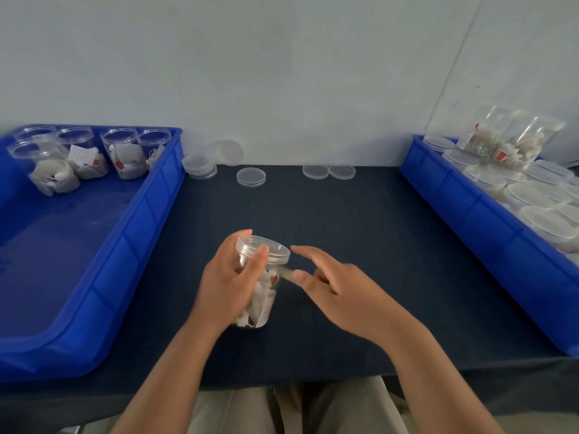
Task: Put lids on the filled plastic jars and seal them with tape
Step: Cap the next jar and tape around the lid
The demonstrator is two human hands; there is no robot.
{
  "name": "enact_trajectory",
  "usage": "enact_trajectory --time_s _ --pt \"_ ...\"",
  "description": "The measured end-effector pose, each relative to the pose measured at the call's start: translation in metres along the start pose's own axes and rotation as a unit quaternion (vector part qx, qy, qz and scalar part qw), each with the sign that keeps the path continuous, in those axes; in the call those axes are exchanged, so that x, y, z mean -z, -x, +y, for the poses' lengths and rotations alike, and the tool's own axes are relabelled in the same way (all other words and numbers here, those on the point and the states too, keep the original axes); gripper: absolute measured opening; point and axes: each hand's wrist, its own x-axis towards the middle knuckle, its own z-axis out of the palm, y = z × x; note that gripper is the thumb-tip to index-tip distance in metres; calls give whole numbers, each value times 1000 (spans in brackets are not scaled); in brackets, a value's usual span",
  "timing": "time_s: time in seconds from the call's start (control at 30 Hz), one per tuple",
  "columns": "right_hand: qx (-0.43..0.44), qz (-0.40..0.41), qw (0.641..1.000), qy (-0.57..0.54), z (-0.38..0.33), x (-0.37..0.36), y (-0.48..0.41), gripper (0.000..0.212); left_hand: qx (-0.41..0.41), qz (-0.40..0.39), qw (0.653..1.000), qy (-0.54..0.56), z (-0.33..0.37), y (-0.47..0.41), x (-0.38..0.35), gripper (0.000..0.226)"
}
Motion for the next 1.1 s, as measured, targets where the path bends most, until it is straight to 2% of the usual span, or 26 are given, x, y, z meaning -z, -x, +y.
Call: enact_trajectory --time_s 0.13,0.27,0.4,0.53,0.63,0.73,0.77,0.83,0.9,0.97,1.03,1.1 --pt "11 20 999 33 10 5 -8 46 8 -49 998 29 -3 -6 8 64" --pt "0 22 999 36 17 6 -13 51 -2 -88 995 47 -5 -11 12 66" --pt "9 26 999 30 12 0 -16 63 38 -169 973 150 -14 -14 7 56" --pt "12 40 999 24 5 -8 -14 64 57 -190 959 203 -22 -13 3 67" --pt "9 65 998 24 -1 -13 -9 62 15 -133 978 158 -22 -8 -1 54" --pt "5 88 995 39 -4 -14 -4 58 -39 38 998 41 -13 0 -3 20" --pt "4 95 995 42 -6 -15 -2 57 -41 70 996 23 -10 4 -3 19" --pt "2 110 992 55 -11 -17 2 58 -43 64 997 -15 -5 12 -6 40" --pt "-1 121 989 80 -16 -19 3 60 -12 36 998 -46 -1 19 -15 69" --pt "-5 122 987 100 -19 -22 3 62 13 41 997 -69 3 22 -22 92" --pt "-6 120 987 105 -22 -23 3 65 18 57 995 -78 5 21 -24 97" --pt "-6 118 988 95 -21 -23 3 66 20 60 995 -79 6 18 -23 93"
